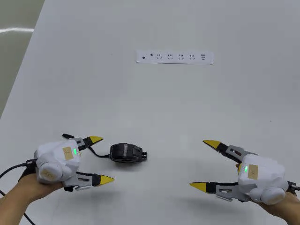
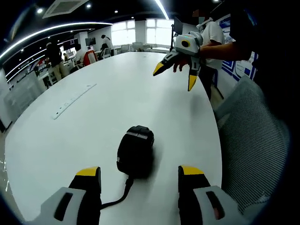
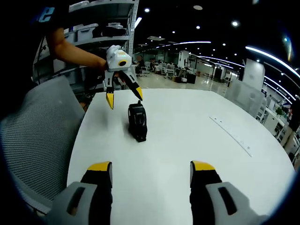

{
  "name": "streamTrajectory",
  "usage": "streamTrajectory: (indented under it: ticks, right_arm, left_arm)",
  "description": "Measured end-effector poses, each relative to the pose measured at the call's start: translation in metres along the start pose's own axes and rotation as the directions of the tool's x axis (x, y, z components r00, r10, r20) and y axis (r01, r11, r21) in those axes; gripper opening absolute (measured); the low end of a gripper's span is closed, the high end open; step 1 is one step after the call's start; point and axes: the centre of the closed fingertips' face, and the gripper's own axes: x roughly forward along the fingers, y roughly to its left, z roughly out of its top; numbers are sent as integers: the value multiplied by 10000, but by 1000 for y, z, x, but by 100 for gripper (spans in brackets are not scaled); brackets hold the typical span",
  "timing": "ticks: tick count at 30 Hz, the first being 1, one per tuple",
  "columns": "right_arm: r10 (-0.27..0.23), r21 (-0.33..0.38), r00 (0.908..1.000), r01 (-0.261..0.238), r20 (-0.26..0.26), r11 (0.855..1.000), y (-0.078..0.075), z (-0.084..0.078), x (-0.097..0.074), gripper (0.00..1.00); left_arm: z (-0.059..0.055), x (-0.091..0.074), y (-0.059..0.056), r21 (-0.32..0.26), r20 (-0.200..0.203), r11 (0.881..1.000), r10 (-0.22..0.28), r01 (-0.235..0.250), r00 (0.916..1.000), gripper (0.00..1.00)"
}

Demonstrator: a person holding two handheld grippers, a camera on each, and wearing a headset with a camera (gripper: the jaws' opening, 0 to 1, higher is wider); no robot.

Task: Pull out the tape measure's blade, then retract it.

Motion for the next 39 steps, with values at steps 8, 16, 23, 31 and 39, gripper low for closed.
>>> streamTrajectory:
  ticks: [8, 16, 23, 31, 39]
  right_arm:
    - [650, -497, 9979, -653, -81, 9966, 4, 2, 22, 61]
    - [1284, -1025, 9913, -1306, -275, 9861, 10, 4, 43, 53]
    - [1652, -1360, 9850, -1706, -504, 9759, 13, 0, 61, 45]
    - [1963, -1346, 9784, -2035, -653, 9698, 18, 1, 85, 37]
    - [2170, -1271, 9734, -2249, -730, 9661, 21, 2, 102, 32]
  left_arm:
    - [-3, 14, 4, 479, -598, 9979, -409, 438, 9974, 54]
    - [-9, 27, 7, 782, -1382, 9936, -706, 820, 9879, 44]
    - [-15, 36, 8, 1092, -1924, 9877, -899, 1123, 9772, 40]
    - [-14, 44, 6, 972, -1999, 9857, -1160, 1375, 9729, 34]
    - [-12, 45, 7, 945, -1876, 9870, -1103, 1298, 9760, 29]
